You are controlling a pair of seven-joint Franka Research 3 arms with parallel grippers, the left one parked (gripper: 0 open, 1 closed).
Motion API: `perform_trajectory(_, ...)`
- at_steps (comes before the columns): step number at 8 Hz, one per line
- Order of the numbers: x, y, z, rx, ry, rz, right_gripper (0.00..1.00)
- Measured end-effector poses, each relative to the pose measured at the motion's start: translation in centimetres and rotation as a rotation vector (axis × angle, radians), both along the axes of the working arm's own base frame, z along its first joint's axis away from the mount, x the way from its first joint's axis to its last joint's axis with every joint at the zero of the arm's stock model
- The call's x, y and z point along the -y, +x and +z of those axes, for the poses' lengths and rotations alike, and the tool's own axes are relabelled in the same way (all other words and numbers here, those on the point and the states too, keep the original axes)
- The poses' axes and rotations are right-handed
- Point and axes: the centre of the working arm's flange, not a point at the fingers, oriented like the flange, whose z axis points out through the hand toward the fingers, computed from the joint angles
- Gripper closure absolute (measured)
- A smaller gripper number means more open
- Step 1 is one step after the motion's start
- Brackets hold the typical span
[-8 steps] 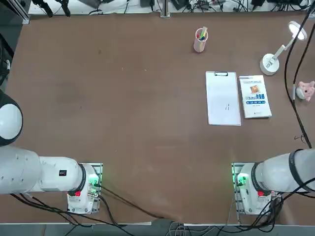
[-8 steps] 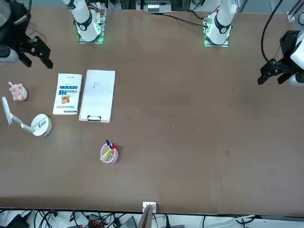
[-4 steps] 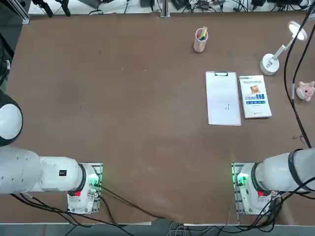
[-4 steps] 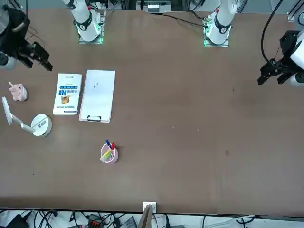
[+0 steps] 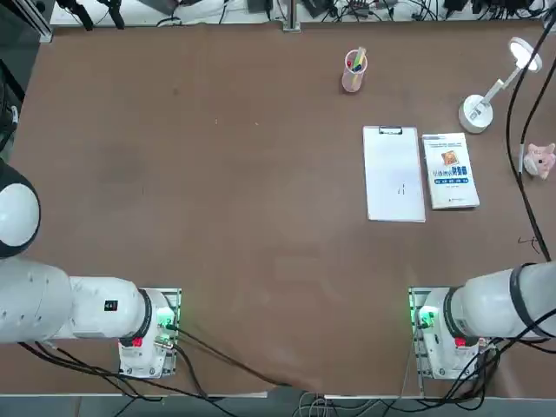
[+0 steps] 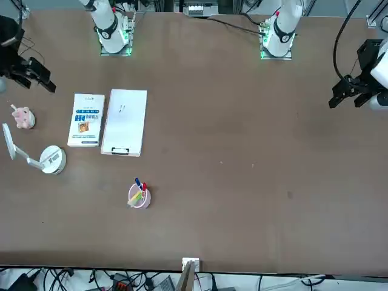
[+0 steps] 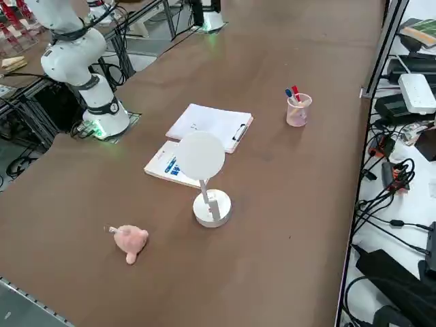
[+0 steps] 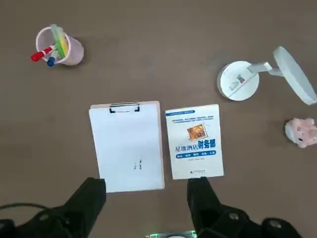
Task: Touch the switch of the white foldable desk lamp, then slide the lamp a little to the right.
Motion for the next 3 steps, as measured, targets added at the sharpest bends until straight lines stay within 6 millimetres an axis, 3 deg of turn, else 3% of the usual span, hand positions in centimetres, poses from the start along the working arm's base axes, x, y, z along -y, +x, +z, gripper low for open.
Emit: perform_trajectory(3,1.38,0.22,-1.7,-0.036,0.0,-0.014,0.0)
